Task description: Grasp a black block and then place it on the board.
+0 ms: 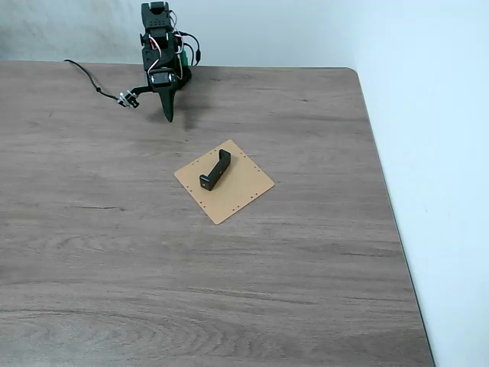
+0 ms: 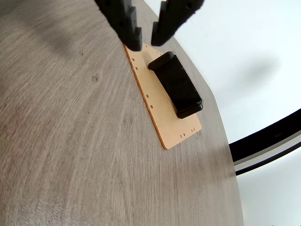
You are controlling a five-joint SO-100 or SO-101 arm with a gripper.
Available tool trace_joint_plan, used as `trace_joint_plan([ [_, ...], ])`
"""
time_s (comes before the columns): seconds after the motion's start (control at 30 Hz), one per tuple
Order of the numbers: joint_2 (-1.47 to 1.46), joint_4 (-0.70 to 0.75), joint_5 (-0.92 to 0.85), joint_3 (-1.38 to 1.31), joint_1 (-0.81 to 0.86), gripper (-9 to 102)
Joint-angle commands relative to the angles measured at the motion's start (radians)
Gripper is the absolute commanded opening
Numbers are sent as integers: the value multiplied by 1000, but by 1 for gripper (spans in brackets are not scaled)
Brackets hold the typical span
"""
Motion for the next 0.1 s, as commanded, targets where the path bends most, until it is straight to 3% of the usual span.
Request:
trace_joint_plan([
  [0.0,21,15,9,18,-14,0],
  [0.07,21,15,9,18,-14,0],
])
